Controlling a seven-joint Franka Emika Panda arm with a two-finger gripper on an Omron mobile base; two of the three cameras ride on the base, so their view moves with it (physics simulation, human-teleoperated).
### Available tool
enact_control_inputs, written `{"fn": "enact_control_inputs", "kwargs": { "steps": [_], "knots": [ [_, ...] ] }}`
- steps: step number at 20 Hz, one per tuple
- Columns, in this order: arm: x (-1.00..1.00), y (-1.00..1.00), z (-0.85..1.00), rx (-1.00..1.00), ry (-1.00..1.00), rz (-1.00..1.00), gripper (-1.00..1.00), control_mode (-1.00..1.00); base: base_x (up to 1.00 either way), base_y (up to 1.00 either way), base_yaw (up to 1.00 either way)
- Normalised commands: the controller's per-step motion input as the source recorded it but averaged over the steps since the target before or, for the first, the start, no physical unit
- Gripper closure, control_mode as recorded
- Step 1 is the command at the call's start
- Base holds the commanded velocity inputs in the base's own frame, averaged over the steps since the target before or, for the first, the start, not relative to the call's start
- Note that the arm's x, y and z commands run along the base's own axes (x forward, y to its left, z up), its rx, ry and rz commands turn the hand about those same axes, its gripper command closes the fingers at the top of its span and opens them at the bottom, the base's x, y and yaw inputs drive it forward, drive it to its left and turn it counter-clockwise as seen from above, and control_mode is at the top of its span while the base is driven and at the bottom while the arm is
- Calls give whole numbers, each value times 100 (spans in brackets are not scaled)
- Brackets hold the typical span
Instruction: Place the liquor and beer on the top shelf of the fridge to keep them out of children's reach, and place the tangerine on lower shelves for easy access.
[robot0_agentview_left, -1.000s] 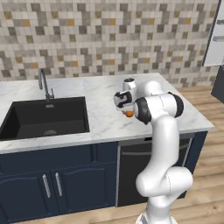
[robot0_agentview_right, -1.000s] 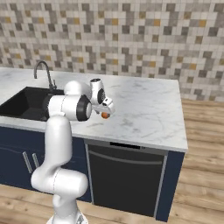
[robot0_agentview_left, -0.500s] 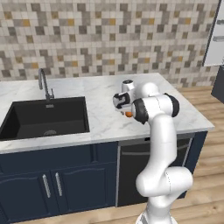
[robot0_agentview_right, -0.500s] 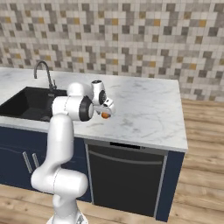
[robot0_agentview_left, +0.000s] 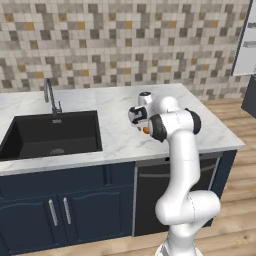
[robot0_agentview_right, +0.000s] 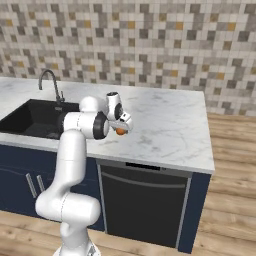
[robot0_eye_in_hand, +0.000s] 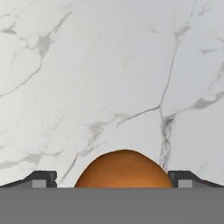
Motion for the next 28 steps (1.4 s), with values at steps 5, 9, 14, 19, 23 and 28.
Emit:
{"fn": "enact_control_inputs", "kwargs": {
  "steps": [5,9,14,19,23,28],
  "knots": [
    [7,0,-20,0,2,0,100,-100,0,0,0],
    [0,0,-29,0,8,0,100,-100,0,0,0],
    [0,0,-37,-1,7,0,100,-100,0,0,0],
    [-10,0,-43,0,1,0,100,-100,0,0,0],
    [-58,0,-44,0,-2,0,100,-100,0,0,0],
    [-99,-4,-36,0,-4,0,100,-100,0,0,0]
  ]
}}
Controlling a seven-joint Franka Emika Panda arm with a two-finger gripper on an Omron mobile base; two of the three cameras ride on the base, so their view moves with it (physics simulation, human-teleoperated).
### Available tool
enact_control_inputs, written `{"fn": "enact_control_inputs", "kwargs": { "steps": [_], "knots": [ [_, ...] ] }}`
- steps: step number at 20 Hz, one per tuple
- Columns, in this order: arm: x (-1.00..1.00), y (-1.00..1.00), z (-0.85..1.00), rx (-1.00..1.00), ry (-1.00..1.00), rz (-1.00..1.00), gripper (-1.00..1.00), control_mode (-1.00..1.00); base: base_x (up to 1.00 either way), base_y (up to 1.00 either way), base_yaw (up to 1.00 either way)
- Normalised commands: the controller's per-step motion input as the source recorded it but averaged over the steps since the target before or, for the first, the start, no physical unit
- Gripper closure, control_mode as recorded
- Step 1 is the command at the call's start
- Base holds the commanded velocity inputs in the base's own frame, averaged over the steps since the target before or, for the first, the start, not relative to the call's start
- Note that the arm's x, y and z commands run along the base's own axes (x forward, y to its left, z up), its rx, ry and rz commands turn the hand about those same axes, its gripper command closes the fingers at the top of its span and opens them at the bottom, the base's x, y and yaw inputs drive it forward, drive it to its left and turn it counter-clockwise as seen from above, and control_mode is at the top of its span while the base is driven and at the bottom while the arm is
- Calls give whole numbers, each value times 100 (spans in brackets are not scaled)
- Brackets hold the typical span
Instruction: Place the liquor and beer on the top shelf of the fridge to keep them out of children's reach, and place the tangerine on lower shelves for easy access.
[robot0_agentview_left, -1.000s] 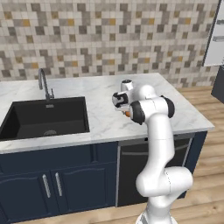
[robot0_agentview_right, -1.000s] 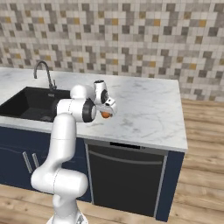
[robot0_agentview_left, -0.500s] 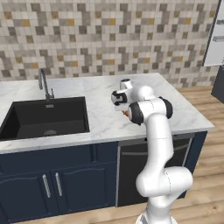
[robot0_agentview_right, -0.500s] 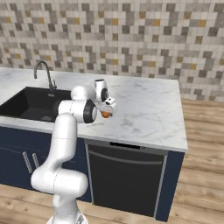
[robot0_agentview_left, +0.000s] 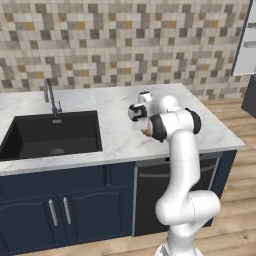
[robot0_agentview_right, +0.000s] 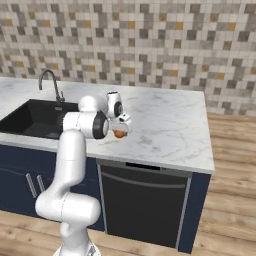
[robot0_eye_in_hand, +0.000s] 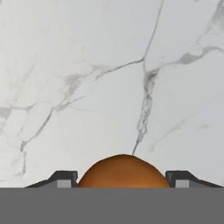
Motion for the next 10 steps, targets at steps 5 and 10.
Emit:
{"fn": "enact_control_inputs", "kwargs": {
  "steps": [5,10],
  "knots": [
    [-100,-2,-18,0,0,0,100,-100,0,0,0],
    [-100,0,25,1,0,0,100,-100,0,0,0]
  ]
}}
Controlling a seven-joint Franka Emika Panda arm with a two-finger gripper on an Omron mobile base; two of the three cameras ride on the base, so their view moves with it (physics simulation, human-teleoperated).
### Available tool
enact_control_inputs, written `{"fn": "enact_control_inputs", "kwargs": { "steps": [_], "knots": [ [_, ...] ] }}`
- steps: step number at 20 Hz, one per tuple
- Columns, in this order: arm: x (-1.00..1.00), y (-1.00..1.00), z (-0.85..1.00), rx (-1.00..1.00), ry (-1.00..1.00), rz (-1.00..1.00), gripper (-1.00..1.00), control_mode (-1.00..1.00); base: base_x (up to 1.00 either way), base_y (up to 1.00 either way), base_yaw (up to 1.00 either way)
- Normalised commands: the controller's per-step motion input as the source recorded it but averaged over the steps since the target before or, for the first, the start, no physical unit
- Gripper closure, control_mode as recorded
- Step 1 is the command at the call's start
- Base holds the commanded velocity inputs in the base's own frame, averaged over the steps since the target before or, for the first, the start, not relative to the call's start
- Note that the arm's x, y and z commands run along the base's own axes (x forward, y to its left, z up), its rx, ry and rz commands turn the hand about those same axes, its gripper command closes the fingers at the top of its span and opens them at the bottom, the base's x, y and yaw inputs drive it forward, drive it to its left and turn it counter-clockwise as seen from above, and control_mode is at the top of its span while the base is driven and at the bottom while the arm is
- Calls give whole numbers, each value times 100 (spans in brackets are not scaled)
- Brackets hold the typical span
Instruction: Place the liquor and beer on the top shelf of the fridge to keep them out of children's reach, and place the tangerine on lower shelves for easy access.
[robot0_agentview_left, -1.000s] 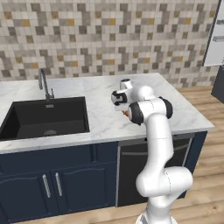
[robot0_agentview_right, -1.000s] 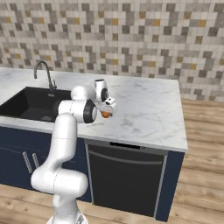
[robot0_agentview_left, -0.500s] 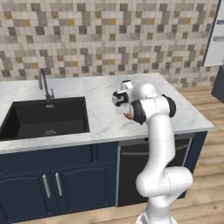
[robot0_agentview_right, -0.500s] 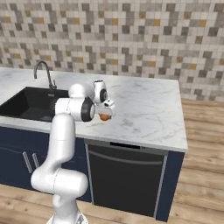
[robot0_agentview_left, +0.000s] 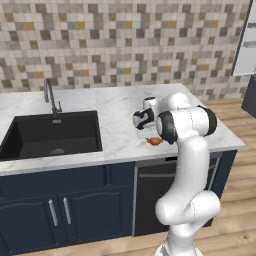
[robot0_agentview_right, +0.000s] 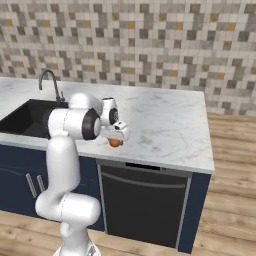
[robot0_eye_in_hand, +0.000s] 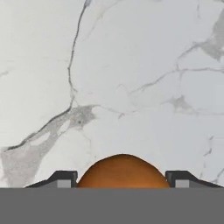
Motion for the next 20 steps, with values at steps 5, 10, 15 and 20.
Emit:
{"fn": "enact_control_inputs", "kwargs": {
  "steps": [5,10,15,20],
  "knots": [
    [-83,-9,94,0,-10,0,100,-100,0,0,0],
    [-54,0,100,0,-16,0,100,-100,0,0,0],
    [-50,0,100,0,-19,0,100,-100,0,0,0],
    [-55,0,99,0,-22,2,100,-100,0,0,0]
  ]
}}
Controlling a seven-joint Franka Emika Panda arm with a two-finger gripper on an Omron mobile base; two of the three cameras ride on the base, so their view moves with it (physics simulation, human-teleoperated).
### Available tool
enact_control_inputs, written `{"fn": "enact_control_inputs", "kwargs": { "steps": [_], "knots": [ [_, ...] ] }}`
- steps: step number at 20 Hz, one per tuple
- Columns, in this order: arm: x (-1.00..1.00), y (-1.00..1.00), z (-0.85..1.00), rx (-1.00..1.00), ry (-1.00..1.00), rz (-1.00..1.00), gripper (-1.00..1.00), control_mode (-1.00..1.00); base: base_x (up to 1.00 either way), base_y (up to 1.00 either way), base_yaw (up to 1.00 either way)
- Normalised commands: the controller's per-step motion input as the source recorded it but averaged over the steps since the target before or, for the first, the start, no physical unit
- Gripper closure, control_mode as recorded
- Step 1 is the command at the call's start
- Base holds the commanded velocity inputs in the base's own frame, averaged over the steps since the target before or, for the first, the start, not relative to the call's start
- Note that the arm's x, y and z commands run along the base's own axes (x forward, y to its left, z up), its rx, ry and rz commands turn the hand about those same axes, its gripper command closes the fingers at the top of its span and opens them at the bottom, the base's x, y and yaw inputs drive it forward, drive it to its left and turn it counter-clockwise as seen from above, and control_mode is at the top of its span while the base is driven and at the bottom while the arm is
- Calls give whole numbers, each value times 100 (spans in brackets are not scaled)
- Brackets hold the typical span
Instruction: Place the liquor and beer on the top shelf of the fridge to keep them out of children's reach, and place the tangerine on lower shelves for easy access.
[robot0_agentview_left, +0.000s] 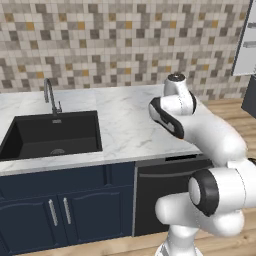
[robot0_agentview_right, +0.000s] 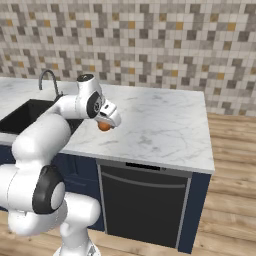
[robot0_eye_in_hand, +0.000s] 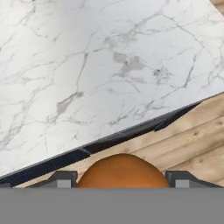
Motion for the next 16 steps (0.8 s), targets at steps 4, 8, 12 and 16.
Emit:
{"fn": "enact_control_inputs", "kwargs": {
  "steps": [4,8,12,16],
  "knots": [
    [-58,0,86,0,-22,1,100,-100,0,0,0],
    [-59,0,69,0,-20,0,100,-100,0,0,0],
    [-65,-2,59,0,-16,1,100,-100,0,0,0],
    [-63,-1,59,0,-13,2,100,-100,0,0,0]
  ]
}}
